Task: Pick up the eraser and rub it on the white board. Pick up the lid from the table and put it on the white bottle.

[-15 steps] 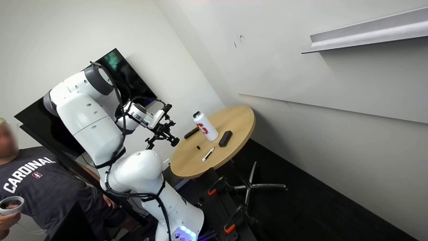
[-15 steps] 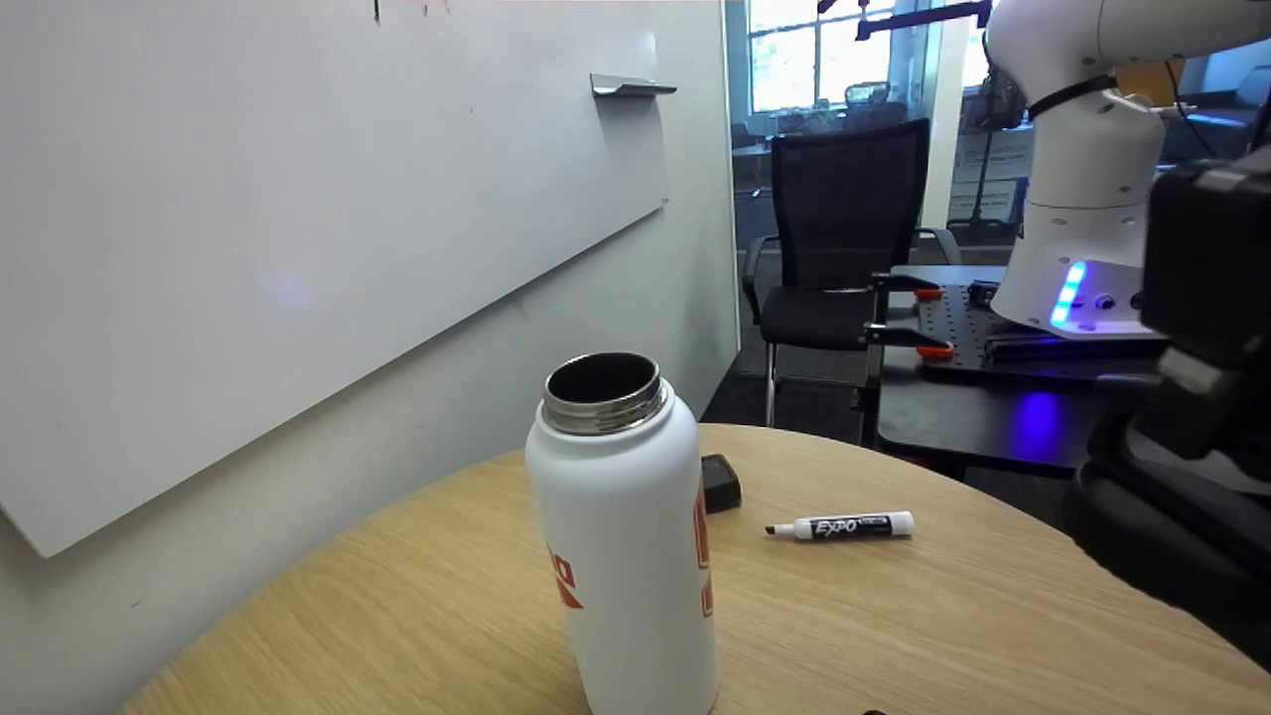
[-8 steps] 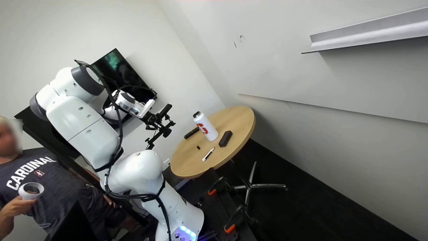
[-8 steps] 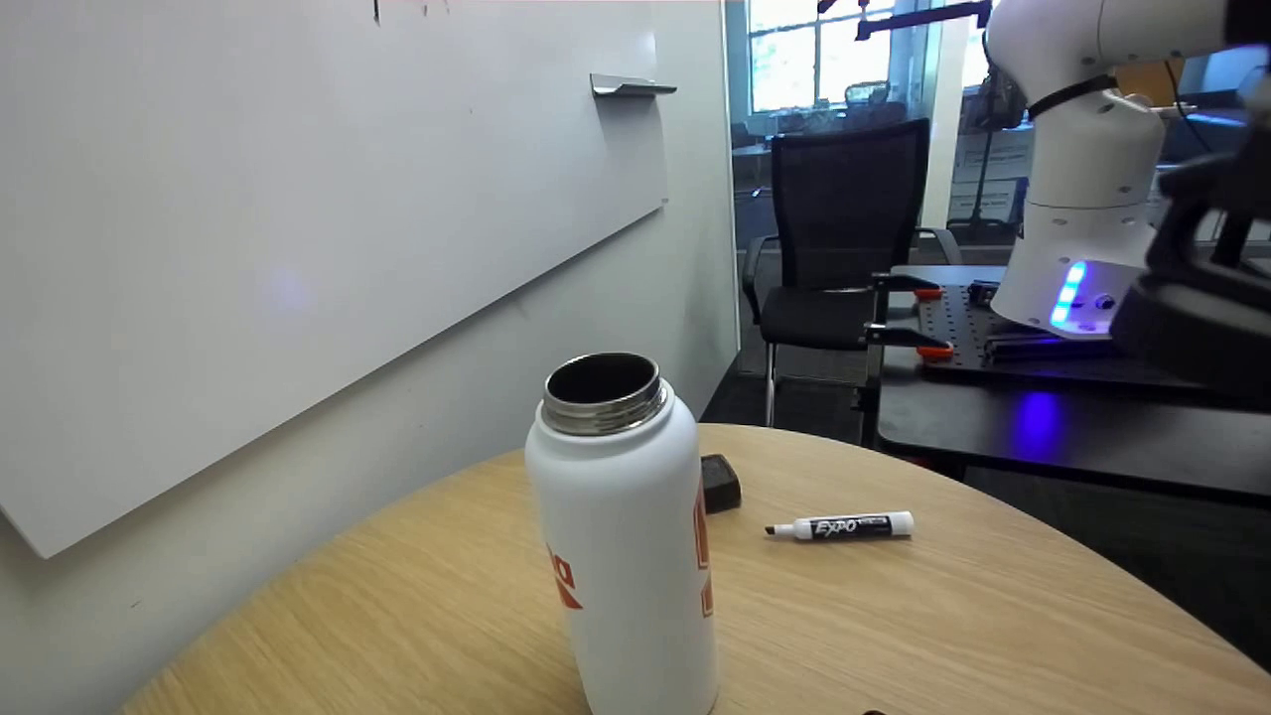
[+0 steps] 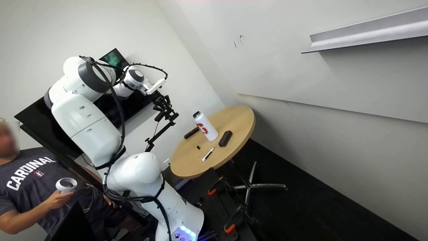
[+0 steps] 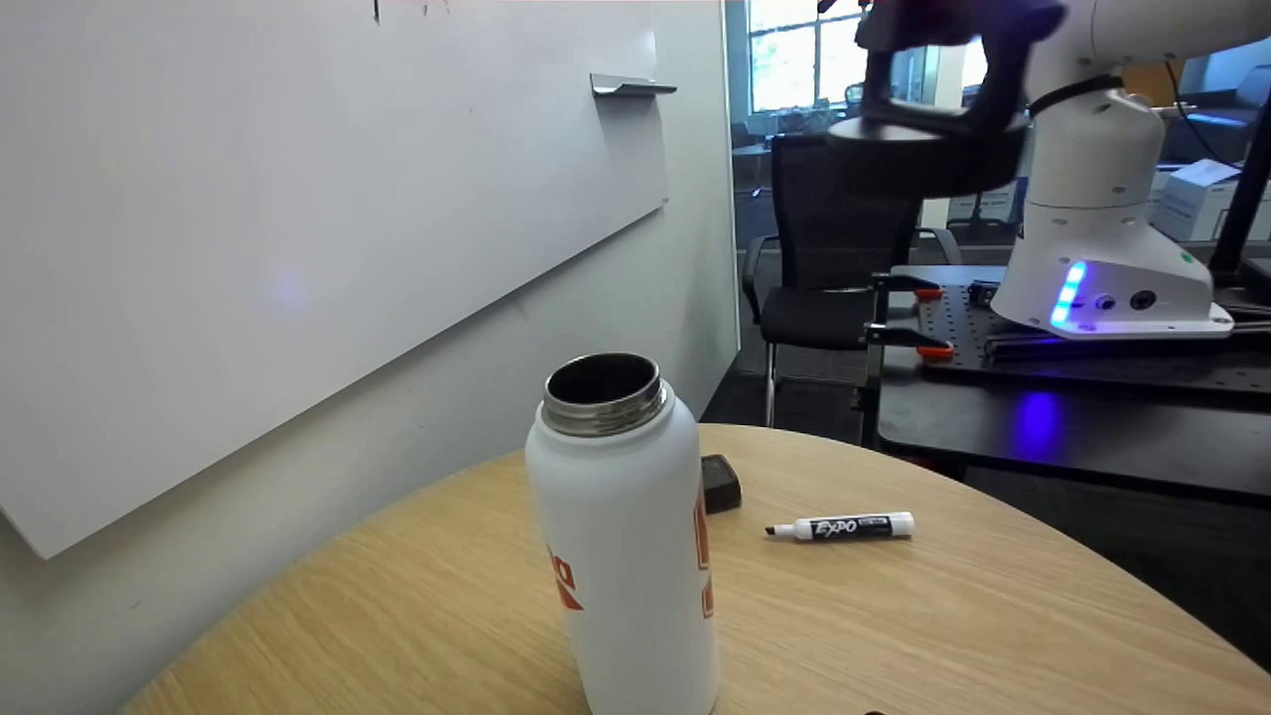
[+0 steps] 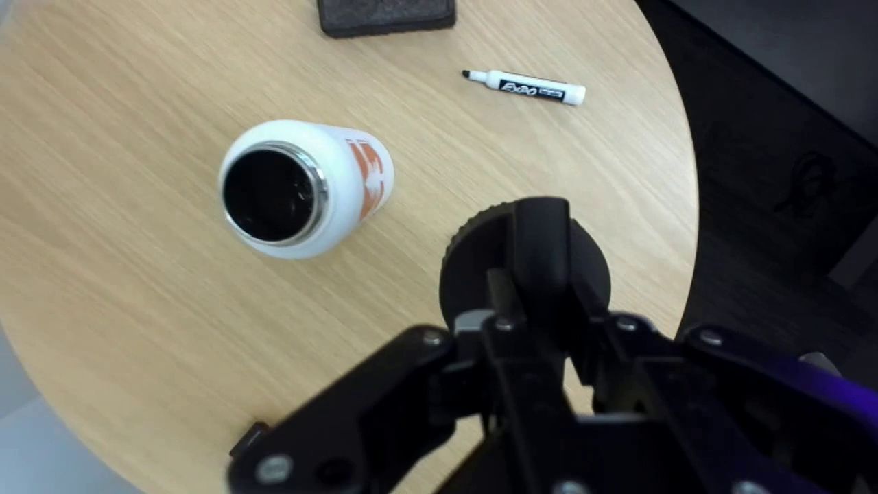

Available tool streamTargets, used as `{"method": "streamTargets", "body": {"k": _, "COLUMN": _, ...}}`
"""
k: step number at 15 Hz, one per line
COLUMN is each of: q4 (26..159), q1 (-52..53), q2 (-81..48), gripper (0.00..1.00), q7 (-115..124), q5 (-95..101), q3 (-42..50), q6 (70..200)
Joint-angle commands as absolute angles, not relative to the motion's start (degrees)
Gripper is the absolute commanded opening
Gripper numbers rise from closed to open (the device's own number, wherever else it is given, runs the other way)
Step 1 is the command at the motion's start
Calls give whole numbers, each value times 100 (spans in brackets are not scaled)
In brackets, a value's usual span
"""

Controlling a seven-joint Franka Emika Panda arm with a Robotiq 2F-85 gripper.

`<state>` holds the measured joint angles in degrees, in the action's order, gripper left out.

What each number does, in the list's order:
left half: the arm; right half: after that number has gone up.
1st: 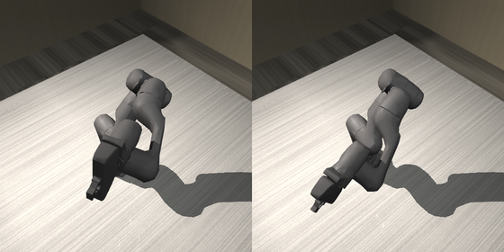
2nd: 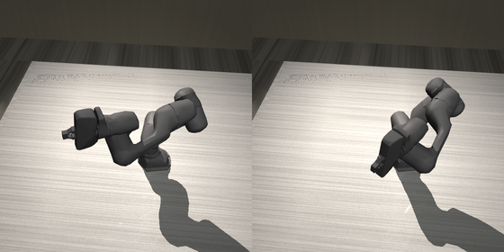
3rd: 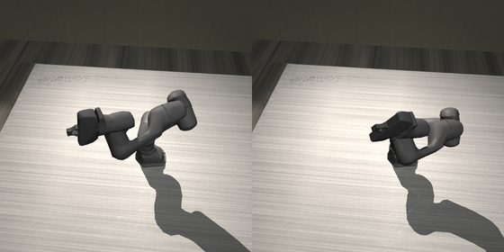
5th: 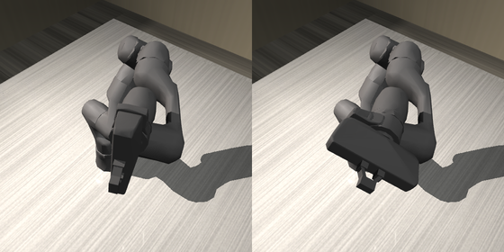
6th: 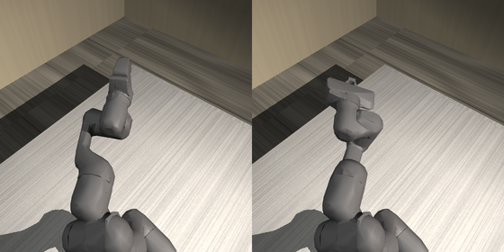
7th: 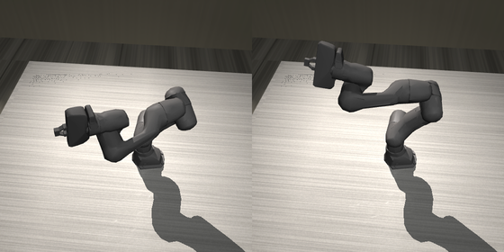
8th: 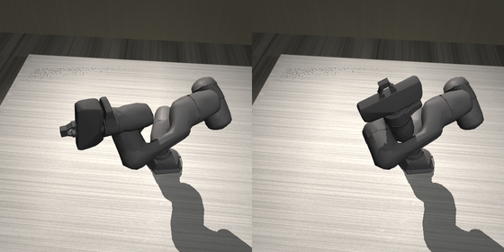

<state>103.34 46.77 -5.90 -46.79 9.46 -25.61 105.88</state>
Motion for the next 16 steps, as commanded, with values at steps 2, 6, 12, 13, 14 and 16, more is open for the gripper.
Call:
{"method": "streamTargets", "body": {"k": 2, "q4": 10068, "q1": 4472, "q2": -887, "gripper": 20, "q7": -4819, "q5": 989, "q3": -2649, "q6": 10564}}
{"method": "streamTargets", "body": {"k": 6, "q4": 9950, "q1": 4501, "q2": -1056, "gripper": 5, "q7": -4818, "q5": 997, "q3": -2665, "q6": 10572}}
{"method": "streamTargets", "body": {"k": 12, "q4": 9490, "q1": 4311, "q2": -1395, "gripper": 5, "q7": -4845, "q5": 1195, "q3": -2574, "q6": 10523}}
{"method": "streamTargets", "body": {"k": 13, "q4": 9421, "q1": 4283, "q2": -1477, "gripper": 5, "q7": -4833, "q5": 1246, "q3": -2572, "q6": 10541}}
{"method": "streamTargets", "body": {"k": 14, "q4": 9359, "q1": 4259, "q2": -1547, "gripper": 5, "q7": -4839, "q5": 1285, "q3": -2574, "q6": 10584}}
{"method": "streamTargets", "body": {"k": 16, "q4": 9250, "q1": 4241, "q2": -1698, "gripper": 5, "q7": -4784, "q5": 1395, "q3": -2567, "q6": 10656}}
